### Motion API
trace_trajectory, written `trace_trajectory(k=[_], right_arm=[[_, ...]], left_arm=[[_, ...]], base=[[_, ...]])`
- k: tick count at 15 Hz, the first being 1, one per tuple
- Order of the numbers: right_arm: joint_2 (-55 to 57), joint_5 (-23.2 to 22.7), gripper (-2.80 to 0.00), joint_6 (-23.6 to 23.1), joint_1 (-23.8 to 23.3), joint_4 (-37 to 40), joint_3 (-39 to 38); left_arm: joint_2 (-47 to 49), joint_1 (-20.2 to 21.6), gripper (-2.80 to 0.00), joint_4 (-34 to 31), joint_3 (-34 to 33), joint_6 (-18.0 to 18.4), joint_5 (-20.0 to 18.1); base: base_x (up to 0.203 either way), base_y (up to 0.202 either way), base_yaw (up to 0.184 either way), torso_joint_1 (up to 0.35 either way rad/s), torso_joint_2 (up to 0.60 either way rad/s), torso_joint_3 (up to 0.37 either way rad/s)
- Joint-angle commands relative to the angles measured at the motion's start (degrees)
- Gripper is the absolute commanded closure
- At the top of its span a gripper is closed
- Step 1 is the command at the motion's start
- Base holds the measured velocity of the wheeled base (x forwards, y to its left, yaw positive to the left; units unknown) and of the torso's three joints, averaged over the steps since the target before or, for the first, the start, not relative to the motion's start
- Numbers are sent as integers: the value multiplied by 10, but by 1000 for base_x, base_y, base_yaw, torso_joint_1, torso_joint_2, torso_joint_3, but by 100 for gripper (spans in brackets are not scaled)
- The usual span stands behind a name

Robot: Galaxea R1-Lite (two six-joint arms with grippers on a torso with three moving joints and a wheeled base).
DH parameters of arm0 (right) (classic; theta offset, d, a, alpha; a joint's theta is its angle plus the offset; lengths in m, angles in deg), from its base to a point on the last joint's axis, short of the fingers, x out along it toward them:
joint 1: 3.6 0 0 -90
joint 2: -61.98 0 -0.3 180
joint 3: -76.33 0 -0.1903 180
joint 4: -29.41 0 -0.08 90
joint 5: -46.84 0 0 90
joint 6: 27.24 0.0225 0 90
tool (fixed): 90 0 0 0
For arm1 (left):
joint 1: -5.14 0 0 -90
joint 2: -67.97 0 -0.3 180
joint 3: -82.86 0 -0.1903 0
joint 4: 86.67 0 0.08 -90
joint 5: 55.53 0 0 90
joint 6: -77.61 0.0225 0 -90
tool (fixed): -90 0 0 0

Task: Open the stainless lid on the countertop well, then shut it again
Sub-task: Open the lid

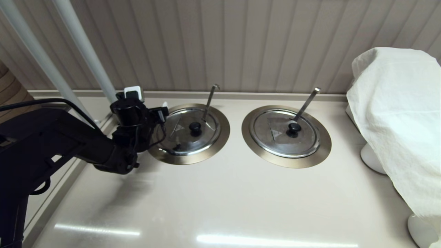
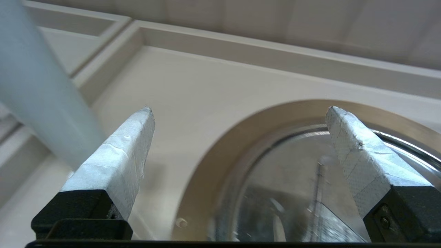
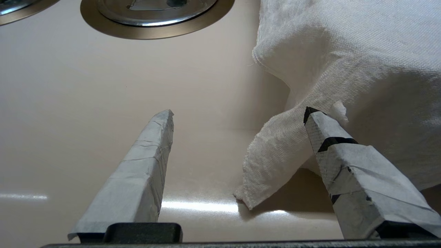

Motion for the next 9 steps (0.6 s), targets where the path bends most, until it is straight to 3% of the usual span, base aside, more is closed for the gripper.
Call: trace_trajectory(k=[1, 7, 9], right_arm=[[0, 0, -280, 0, 0, 0, 0], [0, 0, -280, 0, 0, 0, 0], [0, 0, -280, 0, 0, 0, 0]], left_arm=[[1, -20, -280, 5, -11, -1, -2], [29, -83, -280, 50, -37, 5, -3], [29, -87, -280, 51, -56, 14, -23]], base=[[0, 0, 0, 0, 0, 0], [0, 0, 0, 0, 0, 0], [0, 0, 0, 0, 0, 0]])
